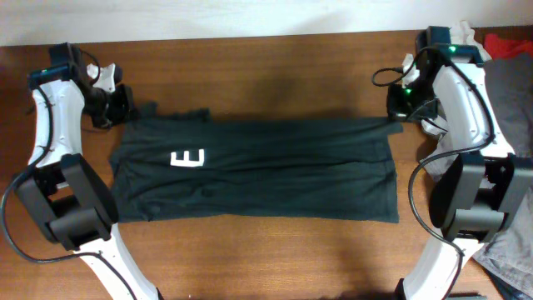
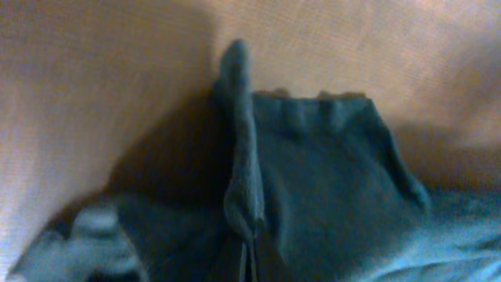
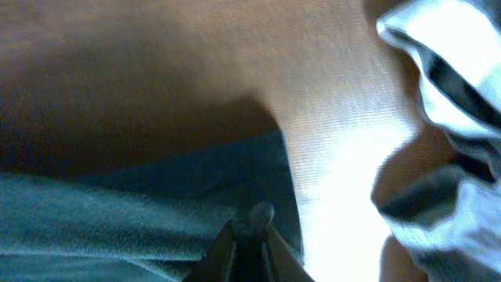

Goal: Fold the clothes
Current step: 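Fold the top edge down toward the bottom with both grippers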

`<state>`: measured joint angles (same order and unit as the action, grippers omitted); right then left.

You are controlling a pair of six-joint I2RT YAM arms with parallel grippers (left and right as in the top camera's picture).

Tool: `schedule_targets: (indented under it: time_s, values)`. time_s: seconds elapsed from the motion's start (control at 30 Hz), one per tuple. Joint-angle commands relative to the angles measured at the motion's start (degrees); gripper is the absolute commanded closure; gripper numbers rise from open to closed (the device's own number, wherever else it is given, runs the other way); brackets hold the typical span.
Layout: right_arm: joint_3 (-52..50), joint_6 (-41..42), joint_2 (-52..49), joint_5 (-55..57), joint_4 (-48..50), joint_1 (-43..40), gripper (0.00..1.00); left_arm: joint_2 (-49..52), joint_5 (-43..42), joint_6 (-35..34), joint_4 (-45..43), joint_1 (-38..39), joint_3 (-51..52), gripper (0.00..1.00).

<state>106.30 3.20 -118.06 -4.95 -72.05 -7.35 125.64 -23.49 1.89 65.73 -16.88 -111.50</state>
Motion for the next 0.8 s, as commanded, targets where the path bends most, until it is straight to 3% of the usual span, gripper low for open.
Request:
schedule_targets:
  time_s: [0.0,0.27,0.43,0.77]
  values:
    - [0.92,0.20,1.84,1.36,-1.77,-1.05,0.87,-4.57,4.48,-0.09,3.32,-1.68,-1.20,0.99]
    - [0.90,0.22,1.84,1.07,-5.97,-0.87,0.85,-5.90,5.99,2.08,12.31,-1.81,-1.16,0.99]
    - [0.85,0.04,1.84,1.14,-9.20,-0.87,0.85,-5.90,11.39,2.03,19.52,-1.95,-1.16,0.99]
    - [-0.39,0.04,1.77,1.16,-13.57,-0.87,0.85,-5.90,14.12,2.01,25.53,-2.03,-1.16,0.99]
